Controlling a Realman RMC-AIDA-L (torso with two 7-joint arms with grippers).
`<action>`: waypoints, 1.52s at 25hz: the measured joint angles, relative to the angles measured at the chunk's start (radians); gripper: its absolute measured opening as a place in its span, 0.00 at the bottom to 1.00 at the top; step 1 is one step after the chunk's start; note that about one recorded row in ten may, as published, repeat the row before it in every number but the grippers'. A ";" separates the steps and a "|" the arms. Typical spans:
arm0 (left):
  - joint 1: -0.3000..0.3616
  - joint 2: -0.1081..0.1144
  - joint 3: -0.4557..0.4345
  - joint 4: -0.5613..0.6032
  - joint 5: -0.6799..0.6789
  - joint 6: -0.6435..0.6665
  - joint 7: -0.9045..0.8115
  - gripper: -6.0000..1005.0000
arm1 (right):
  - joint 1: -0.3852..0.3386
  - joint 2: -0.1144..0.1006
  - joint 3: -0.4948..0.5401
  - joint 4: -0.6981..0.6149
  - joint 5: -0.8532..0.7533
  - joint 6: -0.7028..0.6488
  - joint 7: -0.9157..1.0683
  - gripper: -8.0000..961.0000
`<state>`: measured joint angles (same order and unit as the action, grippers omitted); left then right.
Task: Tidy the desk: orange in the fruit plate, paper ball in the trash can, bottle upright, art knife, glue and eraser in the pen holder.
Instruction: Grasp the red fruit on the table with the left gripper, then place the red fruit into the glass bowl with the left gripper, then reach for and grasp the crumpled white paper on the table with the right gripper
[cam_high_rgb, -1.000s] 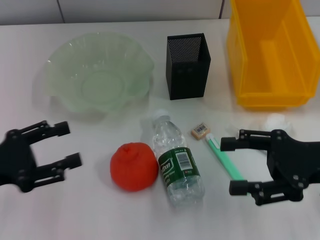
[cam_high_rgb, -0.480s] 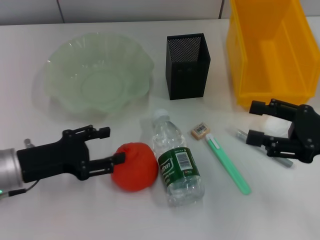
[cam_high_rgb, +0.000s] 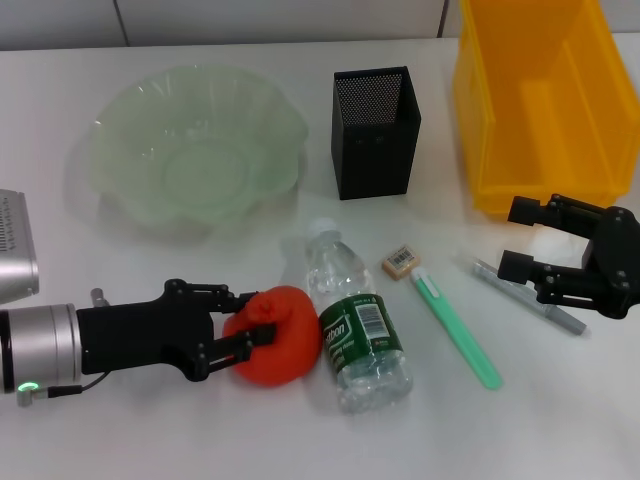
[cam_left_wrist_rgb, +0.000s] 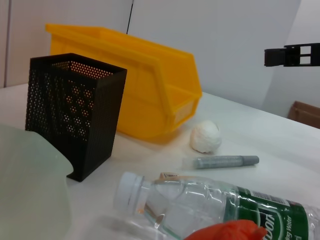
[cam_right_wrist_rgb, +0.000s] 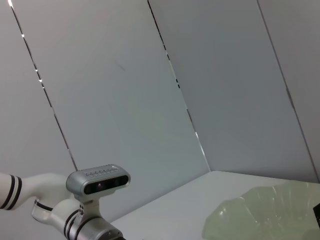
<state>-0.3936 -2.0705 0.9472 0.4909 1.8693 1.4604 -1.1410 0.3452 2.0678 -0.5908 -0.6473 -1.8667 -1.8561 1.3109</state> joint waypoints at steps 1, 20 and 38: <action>0.000 0.000 0.000 0.000 0.000 0.000 0.000 0.50 | 0.000 0.000 0.000 0.000 0.000 0.000 0.000 0.86; -0.042 0.003 -0.368 0.025 -0.270 0.172 0.008 0.19 | -0.012 0.008 0.005 0.001 0.006 0.015 0.001 0.86; -0.100 0.015 -0.362 0.008 -0.287 0.126 -0.028 0.69 | -0.012 -0.001 0.053 -0.126 0.009 -0.041 0.151 0.86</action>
<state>-0.4934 -2.0559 0.5850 0.4992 1.5822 1.5864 -1.1686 0.3335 2.0665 -0.5383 -0.7737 -1.8579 -1.8975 1.4619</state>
